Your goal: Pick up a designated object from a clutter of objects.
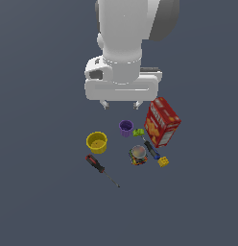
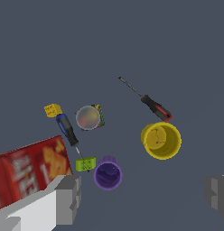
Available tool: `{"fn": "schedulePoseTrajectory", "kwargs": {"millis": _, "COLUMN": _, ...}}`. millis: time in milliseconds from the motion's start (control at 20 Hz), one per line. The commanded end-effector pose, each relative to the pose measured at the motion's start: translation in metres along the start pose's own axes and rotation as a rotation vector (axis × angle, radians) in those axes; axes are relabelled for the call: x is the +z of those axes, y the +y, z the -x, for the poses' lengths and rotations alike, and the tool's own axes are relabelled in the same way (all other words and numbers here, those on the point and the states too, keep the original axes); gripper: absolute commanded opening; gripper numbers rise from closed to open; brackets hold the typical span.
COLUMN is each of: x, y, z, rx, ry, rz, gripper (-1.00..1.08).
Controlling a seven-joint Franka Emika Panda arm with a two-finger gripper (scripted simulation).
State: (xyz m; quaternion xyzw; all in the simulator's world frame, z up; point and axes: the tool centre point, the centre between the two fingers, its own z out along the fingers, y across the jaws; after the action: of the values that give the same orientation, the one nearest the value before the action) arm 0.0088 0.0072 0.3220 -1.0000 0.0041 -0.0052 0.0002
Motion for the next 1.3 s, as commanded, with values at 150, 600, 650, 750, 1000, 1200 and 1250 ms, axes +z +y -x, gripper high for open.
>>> {"fn": "schedulePoseTrajectory", "kwargs": {"millis": 150, "x": 0.000, "y": -0.004, "z": 0.000, "rx": -0.011, "ry": 0.000, "rz": -0.002, "gripper": 1.00}}
{"fn": "schedulePoseTrajectory", "kwargs": {"millis": 600, "x": -0.002, "y": -0.025, "z": -0.002, "rx": -0.066, "ry": -0.001, "rz": -0.016, "gripper": 1.00}}
{"fn": "schedulePoseTrajectory", "kwargs": {"millis": 650, "x": -0.001, "y": -0.024, "z": -0.002, "rx": -0.065, "ry": -0.001, "rz": -0.015, "gripper": 1.00}}
{"fn": "schedulePoseTrajectory", "kwargs": {"millis": 750, "x": 0.002, "y": -0.025, "z": -0.002, "rx": -0.067, "ry": -0.001, "rz": -0.014, "gripper": 1.00}}
{"fn": "schedulePoseTrajectory", "kwargs": {"millis": 1000, "x": 0.020, "y": -0.033, "z": -0.005, "rx": -0.087, "ry": -0.001, "rz": -0.008, "gripper": 1.00}}
{"fn": "schedulePoseTrajectory", "kwargs": {"millis": 1200, "x": 0.044, "y": -0.043, "z": -0.006, "rx": -0.115, "ry": -0.003, "rz": -0.001, "gripper": 1.00}}
{"fn": "schedulePoseTrajectory", "kwargs": {"millis": 1250, "x": 0.052, "y": -0.046, "z": -0.007, "rx": -0.123, "ry": -0.003, "rz": 0.001, "gripper": 1.00}}
